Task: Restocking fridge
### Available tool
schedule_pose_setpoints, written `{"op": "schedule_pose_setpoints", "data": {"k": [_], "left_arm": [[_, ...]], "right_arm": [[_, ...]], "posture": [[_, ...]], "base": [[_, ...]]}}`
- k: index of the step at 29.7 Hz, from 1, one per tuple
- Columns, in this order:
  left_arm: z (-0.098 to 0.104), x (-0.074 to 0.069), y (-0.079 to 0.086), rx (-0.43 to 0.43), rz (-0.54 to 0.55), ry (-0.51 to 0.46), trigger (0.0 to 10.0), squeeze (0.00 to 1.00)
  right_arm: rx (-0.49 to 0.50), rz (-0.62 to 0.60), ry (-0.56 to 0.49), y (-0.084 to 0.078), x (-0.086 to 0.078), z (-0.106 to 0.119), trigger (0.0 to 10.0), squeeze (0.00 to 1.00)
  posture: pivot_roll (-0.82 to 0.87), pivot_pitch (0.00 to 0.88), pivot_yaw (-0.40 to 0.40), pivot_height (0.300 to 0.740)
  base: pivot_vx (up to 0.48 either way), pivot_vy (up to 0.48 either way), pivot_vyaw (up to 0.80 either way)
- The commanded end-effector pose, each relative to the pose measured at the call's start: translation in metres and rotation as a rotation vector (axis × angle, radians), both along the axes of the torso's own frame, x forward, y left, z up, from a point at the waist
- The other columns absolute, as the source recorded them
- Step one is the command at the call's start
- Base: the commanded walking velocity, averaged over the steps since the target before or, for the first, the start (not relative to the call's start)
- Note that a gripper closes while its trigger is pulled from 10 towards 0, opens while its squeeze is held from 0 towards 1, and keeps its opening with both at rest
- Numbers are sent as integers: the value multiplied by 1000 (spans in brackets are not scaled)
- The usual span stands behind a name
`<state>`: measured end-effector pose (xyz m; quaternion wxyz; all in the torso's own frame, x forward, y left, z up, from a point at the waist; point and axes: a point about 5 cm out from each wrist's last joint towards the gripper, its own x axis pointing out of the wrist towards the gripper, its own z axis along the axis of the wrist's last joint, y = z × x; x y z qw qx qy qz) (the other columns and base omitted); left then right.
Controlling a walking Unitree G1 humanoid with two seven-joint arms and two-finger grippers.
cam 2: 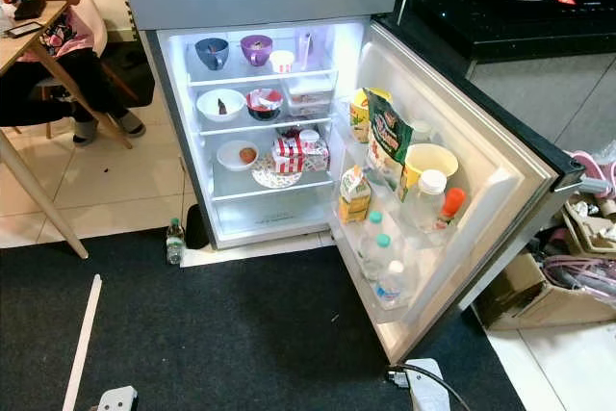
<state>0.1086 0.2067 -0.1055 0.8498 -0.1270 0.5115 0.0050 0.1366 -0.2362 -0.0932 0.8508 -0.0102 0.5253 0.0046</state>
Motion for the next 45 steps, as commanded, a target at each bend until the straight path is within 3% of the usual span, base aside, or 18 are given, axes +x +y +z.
{"op": "schedule_pose_setpoints", "data": {"k": [1, 11, 14, 15, 16, 17, 19, 22, 25, 28, 32, 34, 38, 39, 40, 42, 45], "left_arm": [[-1, -7, 5, 18, 1, 29, 10000, 0], [-1, -7, 6, 28, 15, 25, 10000, 0], [-2, -8, 5, 25, 9, 28, 10000, 0], [-2, -8, 5, 25, 9, 28, 10000, 0], [-2, -8, 5, 25, 7, 28, 10000, 0], [-2, -8, 5, 25, 7, 28, 10000, 0], [-1, -8, 7, 25, 10, 20, 10000, 0], [-1, -8, 8, 23, 13, 15, 10000, 0], [0, -7, 9, 19, 28, 7, 10000, 0], [-1, -10, 8, 12, 34, 8, 10000, 0], [-2, -13, 7, 10, 32, 14, 10000, 0], [-3, -16, 6, 6, 33, 21, 10000, 0], [-2, -15, 7, 5, 37, 17, 10000, 0], [-2, -15, 7, 5, 37, 17, 10000, 0], [-2, -14, 8, 6, 39, 12, 10000, 0], [-2, -14, 8, 6, 39, 12, 10000, 0], [-1, -13, 8, 5, 39, 8, 10000, 0]], "right_arm": [[-13, -17, -22, -4, 3, 2, 10000, 0], [-31, -88, -99, -16, 18, 11, 10000, 0], [-32, -223, -213, -33, 38, 26, 10000, 0], [-32, -223, -213, -33, 38, 26, 10000, 0], [-3, -315, -297, -43, 51, 37, 10000, 0], [-3, -315, -297, -43, 51, 37, 10000, 0], [32, -488, -500, -72, 83, 71, 10000, 0], [27, -541, -589, -86, 96, 89, 10000, 0], [-41, -600, -739, -114, 120, 130, 10000, 0], [-92, -613, -795, -125, 128, 148, 10000, 0], [-95, -624, -829, -129, 131, 156, 10000, 0], [-8, -600, -935, -126, 147, 175, 10000, 0], [144, -480, -1007, -110, 164, 186, 10000, 0], [144, -480, -1007, -110, 164, 186, 10000, 0], [206, -385, -1020, -100, 171, 190, 10000, 0], [206, -385, -1020, -100, 171, 190, 10000, 0], [285, -256, -1013, -90, 176, 192, 10000, 0]], "posture": [[-72, 0, 18, 740], [-71, 0, 17, 740], [-70, 0, 19, 740], [-70, 0, 19, 740], [-67, 0, 23, 740], [-67, 0, 23, 740], [-64, 0, 29, 740], [-63, 0, 26, 740], [-57, 0, 20, 740], [-54, 0, 19, 740], [-52, 0, 18, 740], [-52, 0, 19, 740], [-52, 0, 19, 740], [-52, 0, 19, 740], [-52, 0, 19, 740], [-52, 0, 19, 740], [-52, 0, 19, 740]], "base": [[0, -274, 0], [0, 0, 0], [0, 0, 0], [0, 0, 0], [0, 0, 0], [0, 0, 0], [0, 0, 0], [0, 0, 0], [0, 0, 0], [0, 0, 0], [0, 0, 0], [0, 0, 0], [0, 0, 0], [0, 0, 0], [0, 0, 0], [0, 0, 0], [0, 0, 0]]}}
